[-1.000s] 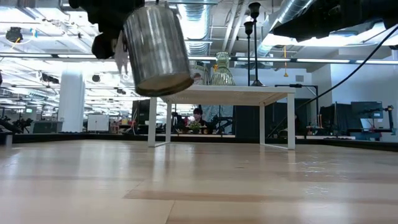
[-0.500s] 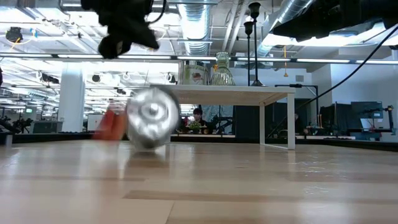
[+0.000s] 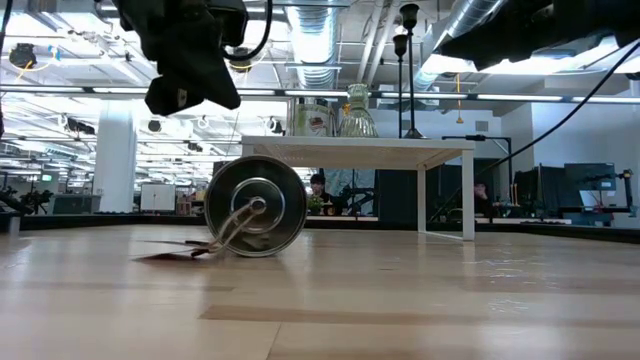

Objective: Pick & Place candle stick holders
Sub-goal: Put the orange scented candle on the shelf align with the other green scented candle

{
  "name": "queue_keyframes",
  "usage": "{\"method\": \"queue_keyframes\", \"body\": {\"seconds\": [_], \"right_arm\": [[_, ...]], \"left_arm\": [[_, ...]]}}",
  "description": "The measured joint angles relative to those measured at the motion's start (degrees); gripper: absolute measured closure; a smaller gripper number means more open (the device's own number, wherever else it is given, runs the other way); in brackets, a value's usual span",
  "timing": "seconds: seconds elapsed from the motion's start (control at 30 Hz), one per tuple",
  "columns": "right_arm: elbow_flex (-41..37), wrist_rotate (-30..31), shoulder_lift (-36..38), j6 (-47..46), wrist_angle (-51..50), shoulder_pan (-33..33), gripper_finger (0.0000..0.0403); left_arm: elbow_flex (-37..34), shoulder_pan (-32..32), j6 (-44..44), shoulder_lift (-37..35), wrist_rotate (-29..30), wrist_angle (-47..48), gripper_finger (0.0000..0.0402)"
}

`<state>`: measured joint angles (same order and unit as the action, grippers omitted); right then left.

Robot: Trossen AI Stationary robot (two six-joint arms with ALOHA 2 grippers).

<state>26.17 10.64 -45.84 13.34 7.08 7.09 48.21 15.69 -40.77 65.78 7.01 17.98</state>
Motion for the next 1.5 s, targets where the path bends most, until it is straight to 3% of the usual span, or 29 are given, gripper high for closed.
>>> {"method": "queue_keyframes", "body": {"seconds": [0.27,0.4,0.53,0.7,1.07,1.5], "right_arm": [[0.0,-8.7,-3.9,-6.9,1.7,0.2,0.0403],[0.0,-9.1,-11.4,-7.4,7.7,1.3,0.0403],[0.5,-10.0,-19.8,-7.4,15.4,2.2,0.0403],[4.7,-13.2,-29.3,-10.2,16.3,4.0,0.0403],[15.6,-13.7,-47.9,-10.4,16.1,10.6,0.0403],[21.7,-13.6,-57.3,-13.9,16.1,11.3,0.0403]], "left_arm": [[-1.4,0.8,-0.2,0.8,3.5,0.3,0.0401],[-2.5,1.2,0.0,2.4,5.6,0.6,0.0401],[-3.0,2.1,2.7,2.5,11.3,0.4,0.0401],[-3.1,2.3,3.0,2.6,14.7,2.1,0.0401],[-3.1,2.8,3.0,7.5,19.8,3.6,0.0401],[-3.1,4.9,3.8,13.8,23.5,0.1,0.0401]]}}
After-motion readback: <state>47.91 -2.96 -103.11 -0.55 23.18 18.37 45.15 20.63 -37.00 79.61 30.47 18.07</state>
